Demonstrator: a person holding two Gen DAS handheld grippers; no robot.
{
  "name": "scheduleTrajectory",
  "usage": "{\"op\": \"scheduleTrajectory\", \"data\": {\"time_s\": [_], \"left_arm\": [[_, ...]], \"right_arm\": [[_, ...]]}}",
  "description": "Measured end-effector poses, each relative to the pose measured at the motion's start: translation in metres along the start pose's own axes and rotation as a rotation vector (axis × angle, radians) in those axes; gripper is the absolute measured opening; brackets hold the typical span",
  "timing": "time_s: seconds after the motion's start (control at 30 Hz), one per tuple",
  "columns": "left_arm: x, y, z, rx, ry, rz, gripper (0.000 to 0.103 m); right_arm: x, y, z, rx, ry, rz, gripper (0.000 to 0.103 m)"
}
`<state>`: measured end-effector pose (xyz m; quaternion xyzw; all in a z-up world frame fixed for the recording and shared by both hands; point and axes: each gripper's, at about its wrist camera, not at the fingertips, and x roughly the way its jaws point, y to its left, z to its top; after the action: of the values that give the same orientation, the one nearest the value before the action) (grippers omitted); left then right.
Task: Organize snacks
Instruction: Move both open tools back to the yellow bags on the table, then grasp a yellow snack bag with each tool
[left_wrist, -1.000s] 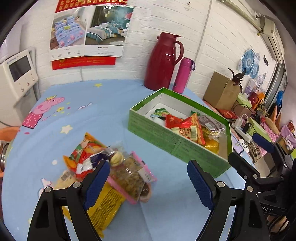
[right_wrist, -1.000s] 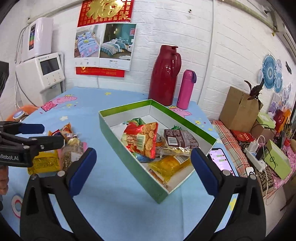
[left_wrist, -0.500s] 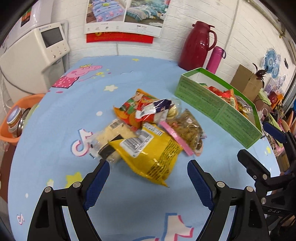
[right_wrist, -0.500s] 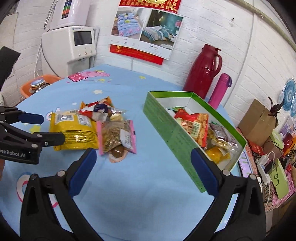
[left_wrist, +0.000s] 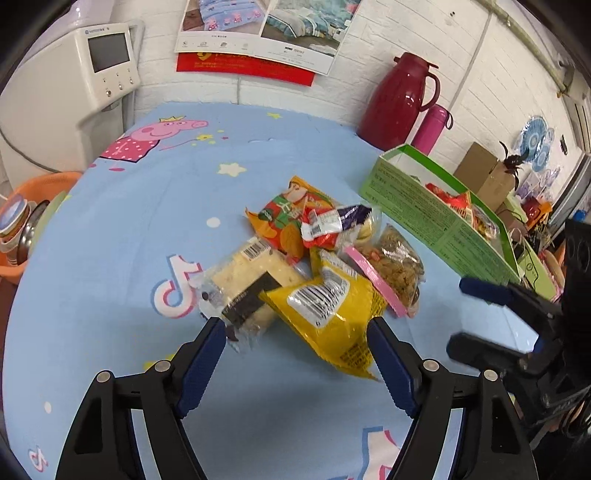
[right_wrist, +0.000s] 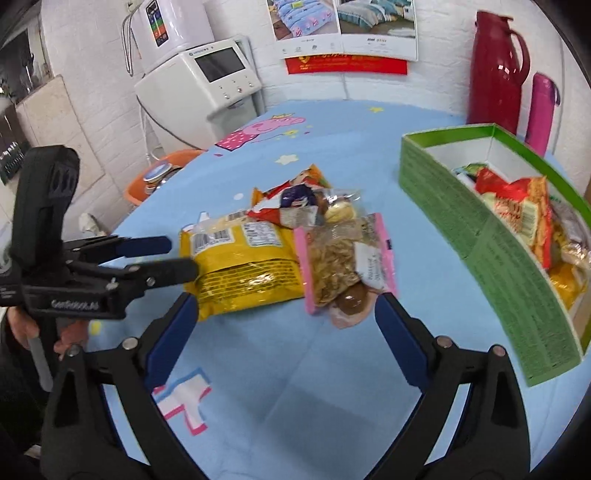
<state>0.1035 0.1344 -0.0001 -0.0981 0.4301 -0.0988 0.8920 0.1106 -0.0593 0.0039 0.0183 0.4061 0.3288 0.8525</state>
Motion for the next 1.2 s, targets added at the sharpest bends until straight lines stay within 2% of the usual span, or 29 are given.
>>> {"op": "scheduleTrajectory", "data": {"time_s": [0.07,0.1,0.17,0.2,0.23,0.4,0.47,0.57,0.6,0.63,0.73,0.8,0.9,1.0,1.03,1.07,1.1,1.13,1.2], "left_arm": [[0.0,0.001,0.009,0.002,-0.014,-0.002,0.078],[0.001,0.0,0.013,0.013,-0.014,-0.006,0.073],[0.01,-0.005,0.016,0.051,0.006,-0.01,0.062],[0.015,-0.007,0.015,0.067,0.021,-0.013,0.052],[0.019,-0.009,0.013,0.078,0.036,-0.016,0.046],[0.018,-0.006,-0.01,0.111,0.081,-0.089,0.03],[0.008,0.001,-0.019,0.117,0.078,-0.071,0.03],[-0.01,0.018,-0.032,0.051,0.071,0.0,0.042],[-0.016,0.025,-0.038,0.01,0.071,-0.018,0.05],[-0.021,0.031,-0.043,-0.034,0.077,-0.052,0.052],[-0.027,0.039,-0.065,-0.149,0.118,-0.168,0.052],[-0.024,0.035,-0.076,-0.178,0.14,-0.213,0.052],[-0.017,0.027,-0.074,-0.193,0.12,-0.213,0.052],[-0.009,0.026,-0.064,-0.202,0.095,-0.198,0.052],[-0.006,0.026,-0.06,-0.189,0.091,-0.193,0.05],[-0.004,0.025,-0.057,-0.176,0.088,-0.186,0.046],[0.0,0.026,-0.053,-0.166,0.092,-0.185,0.033],[0.002,0.026,-0.051,-0.159,0.098,-0.188,0.031],[0.004,0.032,-0.049,-0.166,0.1,-0.191,0.031]], "right_arm": [[0.002,-0.004,-0.003,0.073,0.025,0.095,0.091],[0.004,-0.007,-0.004,0.105,0.037,0.14,0.088],[0.008,-0.01,-0.004,0.148,0.057,0.188,0.075],[0.011,-0.011,-0.004,0.156,0.065,0.193,0.073],[0.013,-0.012,-0.004,0.156,0.07,0.18,0.072],[0.016,-0.011,-0.006,0.128,0.089,0.18,0.071],[0.016,-0.009,-0.004,0.096,0.09,0.185,0.071],[0.015,-0.008,0.001,0.057,0.086,0.178,0.071],[0.016,-0.009,0.004,0.057,0.087,0.181,0.071],[0.018,-0.01,0.006,0.062,0.09,0.192,0.071],[0.028,-0.01,0.016,0.058,0.099,0.229,0.071],[0.037,-0.007,0.025,0.028,0.11,0.244,0.071],[0.059,-0.004,0.035,0.003,0.153,0.257,0.071],[0.074,-0.003,0.028,0.017,0.201,0.25,0.07],[0.075,-0.003,0.021,0.034,0.218,0.282,0.06],[0.073,-0.003,0.015,0.045,0.227,0.307,0.056],[0.069,-0.002,0.008,0.057,0.232,0.323,0.054],[0.064,-0.001,0.002,0.055,0.237,0.329,0.05],[0.056,0.001,-0.005,0.034,0.234,0.323,0.05]]}}
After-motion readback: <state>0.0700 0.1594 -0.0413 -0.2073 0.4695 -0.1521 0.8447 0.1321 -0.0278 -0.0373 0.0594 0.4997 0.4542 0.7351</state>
